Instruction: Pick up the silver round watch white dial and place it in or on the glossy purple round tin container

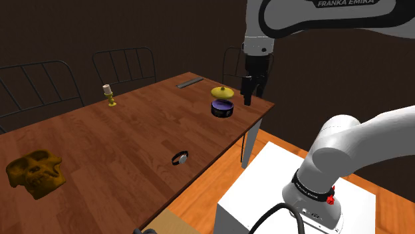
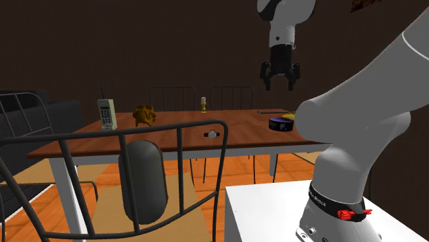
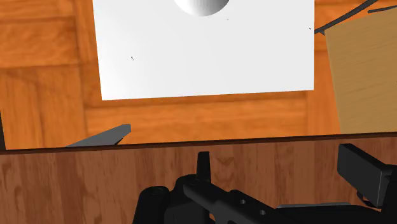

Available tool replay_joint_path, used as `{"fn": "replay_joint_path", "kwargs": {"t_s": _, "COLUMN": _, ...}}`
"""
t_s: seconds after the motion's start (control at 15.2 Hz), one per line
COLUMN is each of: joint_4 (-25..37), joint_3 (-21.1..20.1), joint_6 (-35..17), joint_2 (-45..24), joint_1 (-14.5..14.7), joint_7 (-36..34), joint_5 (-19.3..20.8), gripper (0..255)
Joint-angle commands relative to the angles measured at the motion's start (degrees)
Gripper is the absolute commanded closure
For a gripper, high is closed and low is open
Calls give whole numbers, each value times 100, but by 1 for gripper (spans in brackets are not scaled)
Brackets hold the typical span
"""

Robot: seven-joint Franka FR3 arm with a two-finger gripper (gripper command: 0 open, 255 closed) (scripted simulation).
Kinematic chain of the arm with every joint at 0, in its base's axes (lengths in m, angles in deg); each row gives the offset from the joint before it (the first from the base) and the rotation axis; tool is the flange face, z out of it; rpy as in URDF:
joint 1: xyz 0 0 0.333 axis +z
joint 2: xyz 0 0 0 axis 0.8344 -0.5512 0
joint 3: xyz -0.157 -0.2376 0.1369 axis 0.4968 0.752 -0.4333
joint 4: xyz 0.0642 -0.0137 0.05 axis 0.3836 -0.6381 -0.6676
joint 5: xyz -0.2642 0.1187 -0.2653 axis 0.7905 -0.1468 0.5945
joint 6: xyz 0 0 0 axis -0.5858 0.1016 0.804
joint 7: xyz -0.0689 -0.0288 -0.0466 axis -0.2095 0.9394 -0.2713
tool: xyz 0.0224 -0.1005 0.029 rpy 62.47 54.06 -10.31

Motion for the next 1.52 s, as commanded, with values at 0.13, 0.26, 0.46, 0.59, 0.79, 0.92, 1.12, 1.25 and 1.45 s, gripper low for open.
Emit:
{"fn": "replay_joint_path", "kwargs": {"t_s": 0.13, "joint_4": -92, "joint_3": -123, "joint_6": -343, "joint_2": -228, "joint_1": 59, "joint_7": -150, "joint_5": -192, "gripper": 0}}
{"fn": "replay_joint_path", "kwargs": {"t_s": 0.26, "joint_4": -155, "joint_3": -246, "joint_6": -691, "joint_2": -485, "joint_1": 120, "joint_7": -291, "joint_5": -377, "gripper": 0}}
{"fn": "replay_joint_path", "kwargs": {"t_s": 0.46, "joint_4": -190, "joint_3": -432, "joint_6": -1216, "joint_2": -922, "joint_1": 211, "joint_7": -483, "joint_5": -639, "gripper": 0}}
{"fn": "replay_joint_path", "kwargs": {"t_s": 0.59, "joint_4": -175, "joint_3": -554, "joint_6": -1564, "joint_2": -1245, "joint_1": 270, "joint_7": -601, "joint_5": -802, "gripper": 0}}
{"fn": "replay_joint_path", "kwargs": {"t_s": 0.79, "joint_4": -92, "joint_3": -731, "joint_6": -2076, "joint_2": -1770, "joint_1": 357, "joint_7": -766, "joint_5": -1021, "gripper": 0}}
{"fn": "replay_joint_path", "kwargs": {"t_s": 0.92, "joint_4": 2, "joint_3": -845, "joint_6": -2406, "joint_2": -2142, "joint_1": 410, "joint_7": -869, "joint_5": -1150, "gripper": 0}}
{"fn": "replay_joint_path", "kwargs": {"t_s": 1.12, "joint_4": 201, "joint_3": -1007, "joint_6": -2877, "joint_2": -2726, "joint_1": 486, "joint_7": -1019, "joint_5": -1310, "gripper": 0}}
{"fn": "replay_joint_path", "kwargs": {"t_s": 1.25, "joint_4": 371, "joint_3": -1107, "joint_6": -3170, "joint_2": -3129, "joint_1": 534, "joint_7": -1119, "joint_5": -1392, "gripper": 0}}
{"fn": "replay_joint_path", "kwargs": {"t_s": 1.45, "joint_4": 680, "joint_3": -1241, "joint_6": -3577, "joint_2": -3748, "joint_1": 610, "joint_7": -1272, "joint_5": -1474, "gripper": 0}}
